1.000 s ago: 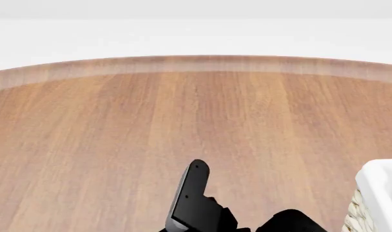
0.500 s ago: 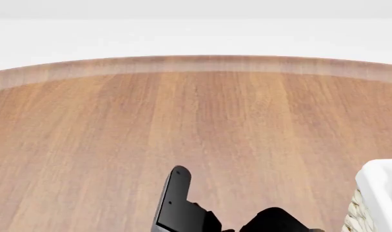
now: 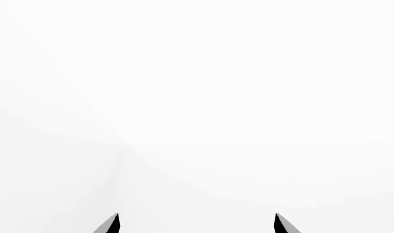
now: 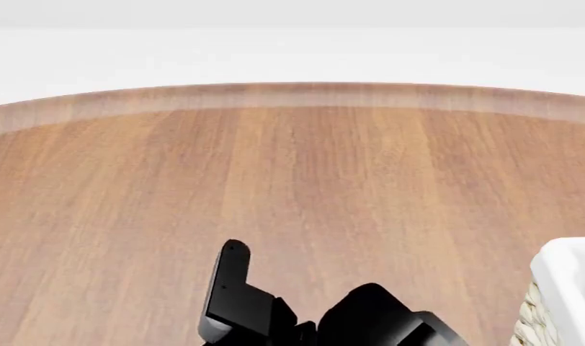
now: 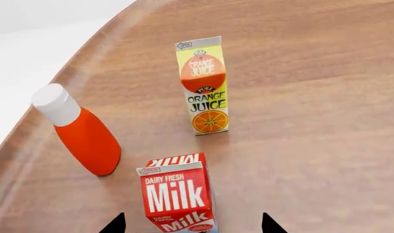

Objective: Pick the milk and place it in the basket.

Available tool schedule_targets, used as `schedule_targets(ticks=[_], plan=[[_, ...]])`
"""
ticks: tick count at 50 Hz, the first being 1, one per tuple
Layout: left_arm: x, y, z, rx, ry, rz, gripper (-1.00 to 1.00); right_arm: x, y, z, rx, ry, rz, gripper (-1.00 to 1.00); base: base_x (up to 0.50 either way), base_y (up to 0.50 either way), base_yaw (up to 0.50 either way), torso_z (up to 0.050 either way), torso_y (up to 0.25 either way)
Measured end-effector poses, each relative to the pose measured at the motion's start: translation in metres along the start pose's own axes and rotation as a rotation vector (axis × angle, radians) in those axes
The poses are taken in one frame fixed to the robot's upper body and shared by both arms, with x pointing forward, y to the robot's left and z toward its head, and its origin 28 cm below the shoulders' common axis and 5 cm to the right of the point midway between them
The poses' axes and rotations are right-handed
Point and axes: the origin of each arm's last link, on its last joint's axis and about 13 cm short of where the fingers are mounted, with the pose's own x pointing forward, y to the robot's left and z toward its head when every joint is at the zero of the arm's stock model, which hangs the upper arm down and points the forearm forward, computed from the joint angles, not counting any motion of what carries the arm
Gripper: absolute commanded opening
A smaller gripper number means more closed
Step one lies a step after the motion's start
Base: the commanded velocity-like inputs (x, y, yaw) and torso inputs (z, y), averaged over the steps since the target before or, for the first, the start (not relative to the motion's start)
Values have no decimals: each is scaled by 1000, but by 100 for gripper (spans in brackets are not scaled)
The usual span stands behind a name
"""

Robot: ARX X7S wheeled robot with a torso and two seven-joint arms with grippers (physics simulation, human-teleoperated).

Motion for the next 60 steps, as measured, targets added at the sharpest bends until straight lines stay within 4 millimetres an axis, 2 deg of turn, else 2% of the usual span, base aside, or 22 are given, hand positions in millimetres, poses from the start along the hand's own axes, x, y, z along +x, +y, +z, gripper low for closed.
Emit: schedule_targets(ticks=[28,60], plan=[[-1,2,-1,-1,2,9,100,34,-9,-11,4,56,109,100,0,0,0,0,0],[-2,3,-2,1,5,14,100,53,-20,-21,26,67,162,100,0,0,0,0,0]])
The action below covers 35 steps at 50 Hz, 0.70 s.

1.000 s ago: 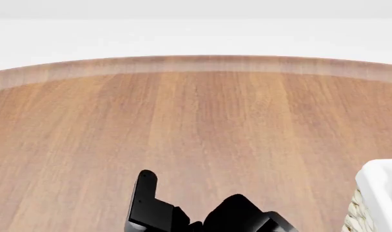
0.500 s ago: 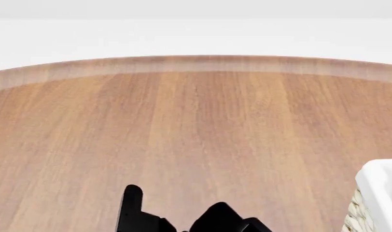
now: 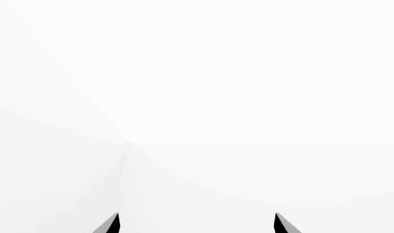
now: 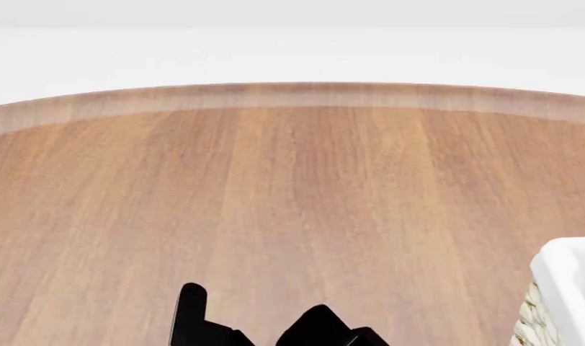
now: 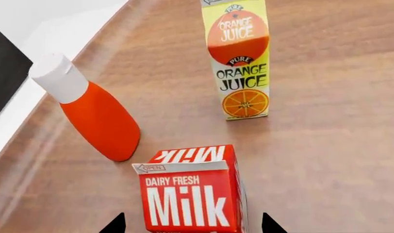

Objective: Pick the milk and place it in the basket.

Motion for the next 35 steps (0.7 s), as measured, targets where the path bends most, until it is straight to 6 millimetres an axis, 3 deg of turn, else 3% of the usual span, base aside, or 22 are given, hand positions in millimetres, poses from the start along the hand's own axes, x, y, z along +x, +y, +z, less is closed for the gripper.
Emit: schedule_targets(ticks=[35], plan=[[-1,1,0,1,1,4,100,11,-8,-5,17,12,35,100,0,0,0,0,0]])
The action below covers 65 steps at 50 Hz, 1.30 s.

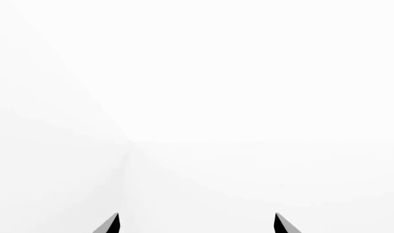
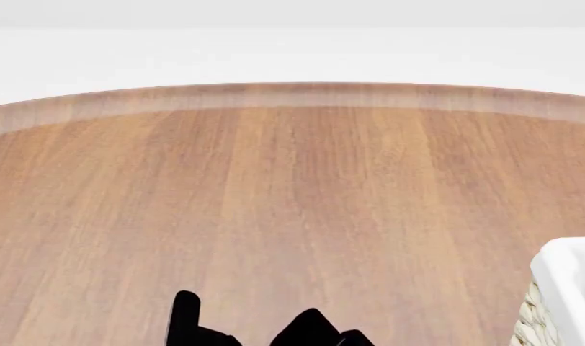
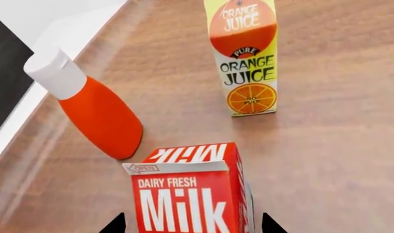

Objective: Pick the milk and place it in the basket.

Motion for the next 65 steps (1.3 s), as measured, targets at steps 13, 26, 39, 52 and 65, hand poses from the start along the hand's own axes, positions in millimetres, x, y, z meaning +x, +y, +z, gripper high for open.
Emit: schedule_targets(ticks=[13,26,39,52,65], plan=[[1,0,0,-1,-1,0,100,0,-2,0,5,-3,-4,-100,0,0,0,0,1],[0,0,0,-1,-1,1,100,0,-3,-1,5,-6,-9,-100,0,0,0,0,0],[0,0,-1,0,1,-2,100,-13,1,5,-1,3,-54,-100,0,0,0,0,1],[-1,-1,-1,2,3,-7,100,-42,14,26,-57,-32,-141,-100,0,0,0,0,1],[0,-1,-1,1,3,-9,100,-75,31,49,-119,-107,-271,-100,0,0,0,0,1]])
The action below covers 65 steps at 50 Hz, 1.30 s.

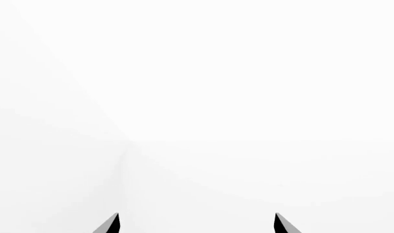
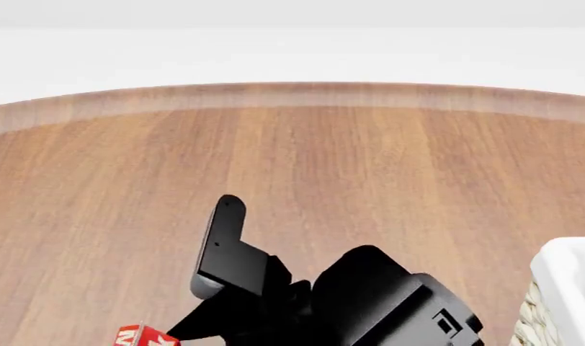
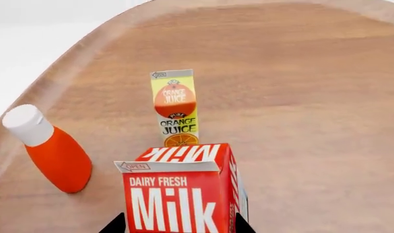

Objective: Pick the milk and place it in the basket.

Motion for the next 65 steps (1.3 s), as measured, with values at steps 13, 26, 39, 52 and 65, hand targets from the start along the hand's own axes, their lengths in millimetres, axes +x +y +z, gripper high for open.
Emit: schedule_targets(ticks=[13,26,39,52,65], plan=[[1,-1,0,-2,-2,-3,100,-23,3,15,-16,-91,-110,-100,0,0,0,0,2],[2,-2,0,-2,-2,-4,100,-39,6,26,-22,-164,-190,-100,0,0,0,0,1],[2,-2,-1,-1,0,-6,100,-58,13,35,-26,-196,-279,-100,0,0,0,0,1],[1,-3,-2,-1,3,-7,100,-79,25,40,-31,-237,-357,-100,0,0,0,1,1],[1,-3,-3,-1,4,-8,100,-101,40,40,-26,-294,-459,-100,0,0,0,0,2]])
